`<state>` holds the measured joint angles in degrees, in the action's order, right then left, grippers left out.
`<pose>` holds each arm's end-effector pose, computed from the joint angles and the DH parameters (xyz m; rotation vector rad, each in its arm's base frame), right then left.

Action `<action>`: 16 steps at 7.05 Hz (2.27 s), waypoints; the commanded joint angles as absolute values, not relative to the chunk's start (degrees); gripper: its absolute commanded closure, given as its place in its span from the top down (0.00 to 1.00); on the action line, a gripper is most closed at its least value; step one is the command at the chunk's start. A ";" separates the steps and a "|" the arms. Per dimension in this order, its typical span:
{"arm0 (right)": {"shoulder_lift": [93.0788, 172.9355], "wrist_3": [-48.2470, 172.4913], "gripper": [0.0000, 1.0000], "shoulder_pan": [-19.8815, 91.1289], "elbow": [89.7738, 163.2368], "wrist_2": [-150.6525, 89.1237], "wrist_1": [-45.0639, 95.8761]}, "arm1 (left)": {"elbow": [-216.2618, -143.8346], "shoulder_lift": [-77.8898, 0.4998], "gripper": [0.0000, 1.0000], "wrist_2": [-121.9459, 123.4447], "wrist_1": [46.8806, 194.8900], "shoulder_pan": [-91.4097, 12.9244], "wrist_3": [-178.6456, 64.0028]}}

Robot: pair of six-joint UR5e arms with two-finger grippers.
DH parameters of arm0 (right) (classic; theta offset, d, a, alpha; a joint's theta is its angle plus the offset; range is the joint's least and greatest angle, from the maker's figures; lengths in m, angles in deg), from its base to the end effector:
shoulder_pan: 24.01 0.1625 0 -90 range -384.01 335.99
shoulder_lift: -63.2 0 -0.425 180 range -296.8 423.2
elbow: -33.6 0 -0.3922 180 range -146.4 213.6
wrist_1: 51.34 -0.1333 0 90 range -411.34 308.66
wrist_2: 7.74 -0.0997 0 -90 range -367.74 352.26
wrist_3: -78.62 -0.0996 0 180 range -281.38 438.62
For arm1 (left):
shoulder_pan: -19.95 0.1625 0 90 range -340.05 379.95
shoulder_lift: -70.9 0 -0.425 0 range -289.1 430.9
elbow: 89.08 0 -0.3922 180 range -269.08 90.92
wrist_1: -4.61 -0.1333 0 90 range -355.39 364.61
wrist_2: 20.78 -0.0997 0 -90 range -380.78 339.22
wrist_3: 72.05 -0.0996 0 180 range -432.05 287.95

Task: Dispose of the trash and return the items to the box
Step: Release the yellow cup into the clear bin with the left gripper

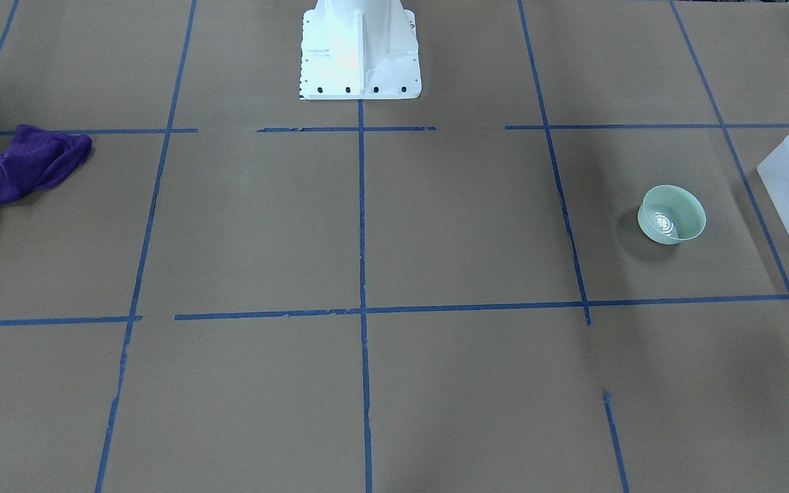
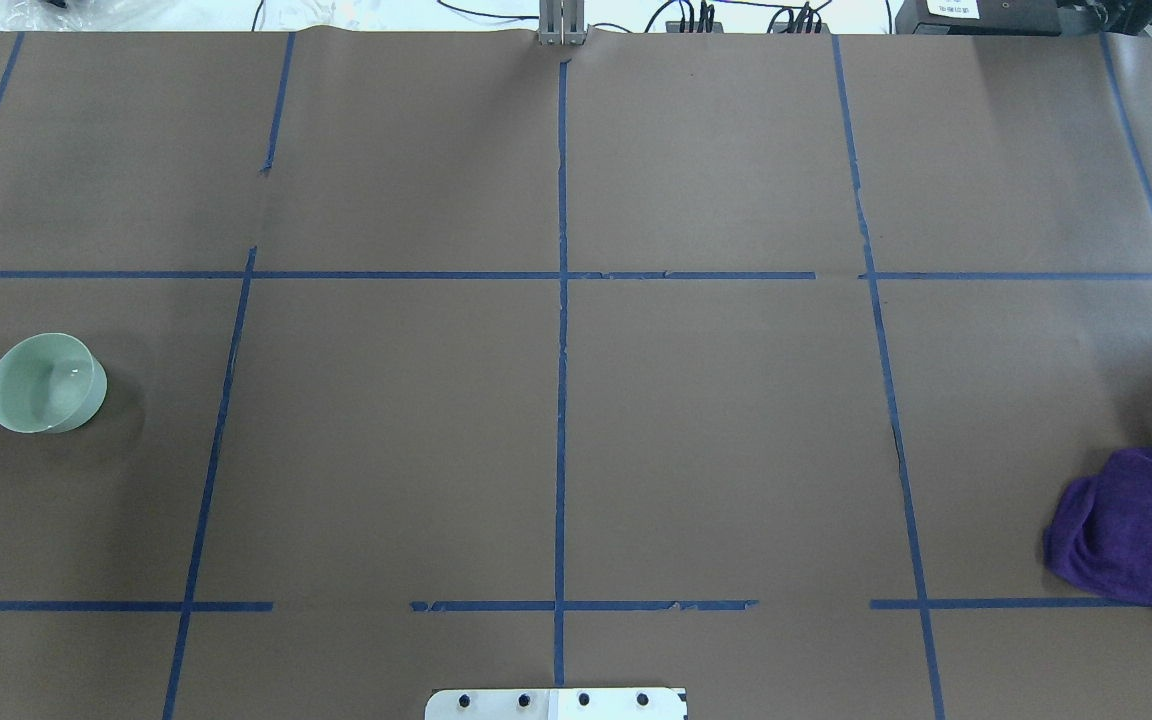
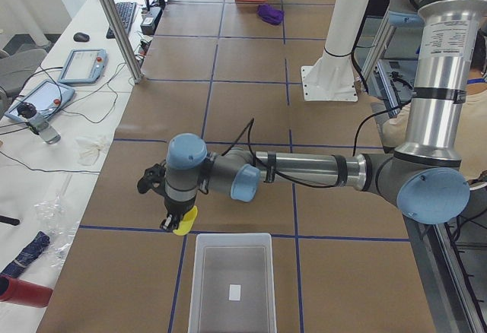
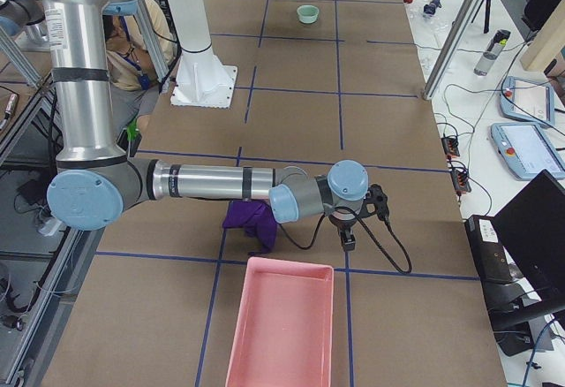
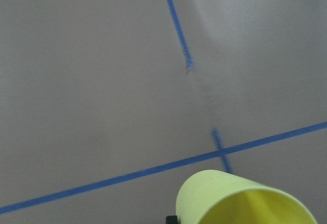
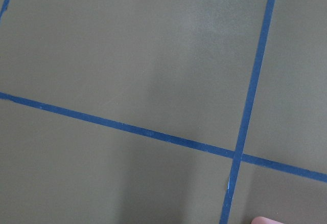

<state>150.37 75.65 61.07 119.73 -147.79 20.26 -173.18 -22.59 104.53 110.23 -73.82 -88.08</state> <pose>0.0115 -0.5303 0.6254 0.2232 -0.8845 -0.1640 -0.1106 -0.5272 0.6595 0.3264 0.5678 0.2773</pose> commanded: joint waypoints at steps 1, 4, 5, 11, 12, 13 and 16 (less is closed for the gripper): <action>151.18 75.55 1.00 61.07 120.08 -148.02 18.18 | -166.87 -19.65 0.00 104.98 109.64 -76.99 -92.53; 151.09 75.55 1.00 61.07 120.17 -148.02 18.18 | -162.22 -18.31 0.00 115.60 110.16 -75.25 -92.18; 151.09 75.55 1.00 61.07 119.91 -148.02 18.18 | -161.16 -18.40 0.00 116.14 110.68 -72.10 -92.09; 150.30 74.68 1.00 59.58 118.93 -148.89 18.18 | -160.15 -18.22 0.62 117.56 117.11 -68.82 -91.83; 150.30 67.88 1.00 59.58 119.46 -152.90 17.92 | -164.10 -17.96 0.66 117.38 115.97 -68.99 -91.74; 150.91 59.55 1.00 57.84 120.86 -153.81 14.61 | -168.05 -18.05 0.66 117.29 113.35 -70.21 -90.17; 158.71 32.82 1.00 51.77 127.35 -153.47 -1.83 | -180.54 -20.84 0.66 117.20 100.70 -72.95 -80.54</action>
<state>154.80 43.26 54.42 124.23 -153.70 3.99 -175.43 -19.44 117.22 105.45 -72.51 -85.61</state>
